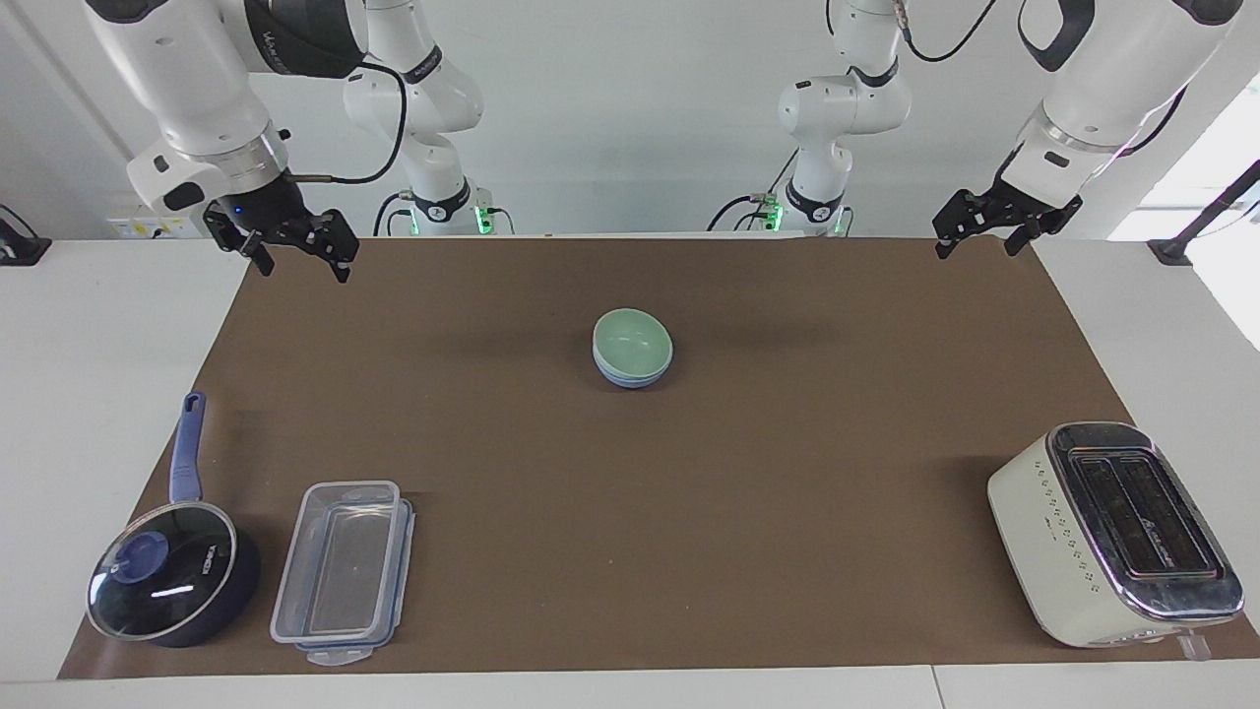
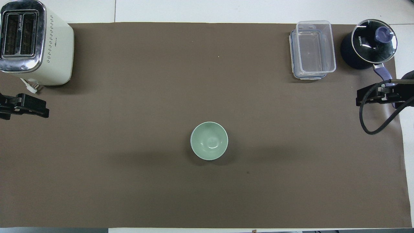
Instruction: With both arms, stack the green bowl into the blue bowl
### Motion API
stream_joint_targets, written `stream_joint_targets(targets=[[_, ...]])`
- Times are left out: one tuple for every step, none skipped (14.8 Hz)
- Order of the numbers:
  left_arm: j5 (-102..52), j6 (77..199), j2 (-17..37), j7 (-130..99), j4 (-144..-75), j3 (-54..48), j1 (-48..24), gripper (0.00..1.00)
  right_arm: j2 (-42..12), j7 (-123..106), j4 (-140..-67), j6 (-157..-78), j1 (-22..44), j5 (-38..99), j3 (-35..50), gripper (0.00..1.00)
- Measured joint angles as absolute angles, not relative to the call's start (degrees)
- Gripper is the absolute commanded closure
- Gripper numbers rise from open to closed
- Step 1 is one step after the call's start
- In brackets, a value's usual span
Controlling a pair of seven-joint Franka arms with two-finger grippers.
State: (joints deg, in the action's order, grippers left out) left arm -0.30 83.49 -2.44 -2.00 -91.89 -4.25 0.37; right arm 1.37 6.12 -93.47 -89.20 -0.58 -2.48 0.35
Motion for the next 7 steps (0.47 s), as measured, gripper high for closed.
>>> stream_joint_targets(targets=[[-0.3, 83.5, -2.4, -2.0, -91.9, -4.3, 0.4, 0.0, 1.4, 6.1, -93.5, -89.2, -0.6, -2.5, 0.4, 0.0], [-0.3, 83.5, -2.4, -2.0, -91.9, -4.3, 0.4, 0.0, 1.4, 6.1, -93.5, -89.2, -0.5, -2.5, 0.4, 0.0], [-0.3, 83.5, -2.4, -2.0, -91.9, -4.3, 0.4, 0.0, 1.4, 6.1, -93.5, -89.2, -0.4, -2.5, 0.4, 0.0], [-0.3, 83.5, -2.4, -2.0, -91.9, -4.3, 0.4, 0.0, 1.4, 6.1, -93.5, -89.2, -0.3, -2.4, 0.4, 0.0], [-0.3, 83.5, -2.4, -2.0, -91.9, -4.3, 0.4, 0.0, 1.4, 6.1, -93.5, -89.2, -0.2, -2.4, 0.5, 0.0], [-0.3, 83.5, -2.4, -2.0, -91.9, -4.3, 0.4, 0.0, 1.4, 6.1, -93.5, -89.2, -0.1, -2.4, 0.5, 0.0], [-0.3, 83.5, -2.4, -2.0, -91.9, -4.3, 0.4, 0.0, 1.4, 6.1, -93.5, -89.5, -0.1, -2.4, 0.6, 0.0]])
